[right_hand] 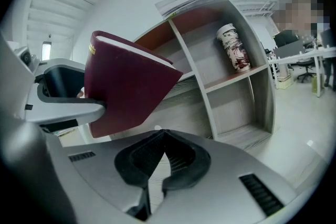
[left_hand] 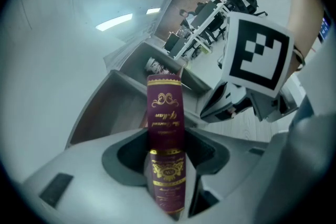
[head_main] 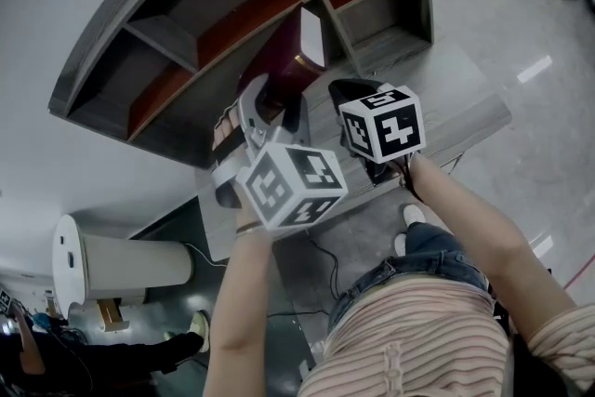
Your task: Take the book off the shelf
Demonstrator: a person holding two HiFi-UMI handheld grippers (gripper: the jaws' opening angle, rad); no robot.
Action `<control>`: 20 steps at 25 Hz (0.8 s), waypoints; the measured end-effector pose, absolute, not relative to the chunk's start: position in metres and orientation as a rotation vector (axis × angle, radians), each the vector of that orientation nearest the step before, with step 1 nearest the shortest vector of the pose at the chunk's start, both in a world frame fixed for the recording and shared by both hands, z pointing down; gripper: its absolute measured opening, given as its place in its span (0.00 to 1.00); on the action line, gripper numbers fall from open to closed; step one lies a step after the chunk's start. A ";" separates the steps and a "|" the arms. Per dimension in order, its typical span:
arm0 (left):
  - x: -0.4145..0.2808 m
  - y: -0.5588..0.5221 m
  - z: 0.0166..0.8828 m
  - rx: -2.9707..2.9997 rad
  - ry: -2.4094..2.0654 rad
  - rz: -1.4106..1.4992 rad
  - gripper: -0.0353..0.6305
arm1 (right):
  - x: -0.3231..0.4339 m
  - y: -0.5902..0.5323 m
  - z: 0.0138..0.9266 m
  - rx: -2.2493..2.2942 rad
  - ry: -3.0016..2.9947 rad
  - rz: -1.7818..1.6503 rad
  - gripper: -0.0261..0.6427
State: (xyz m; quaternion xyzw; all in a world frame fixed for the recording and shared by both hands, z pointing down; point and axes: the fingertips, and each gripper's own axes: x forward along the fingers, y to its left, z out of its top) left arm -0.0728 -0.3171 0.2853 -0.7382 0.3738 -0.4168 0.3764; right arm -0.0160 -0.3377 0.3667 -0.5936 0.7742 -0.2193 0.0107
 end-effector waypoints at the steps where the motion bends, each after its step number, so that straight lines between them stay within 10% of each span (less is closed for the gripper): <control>1: -0.074 -0.318 0.287 -1.898 0.965 -1.066 0.38 | -0.016 -0.338 0.367 -1.854 2.420 -0.684 0.05; 20: -0.110 -0.328 0.324 -2.141 1.210 -1.076 0.38 | -0.031 -0.340 0.373 -1.870 2.524 -0.669 0.05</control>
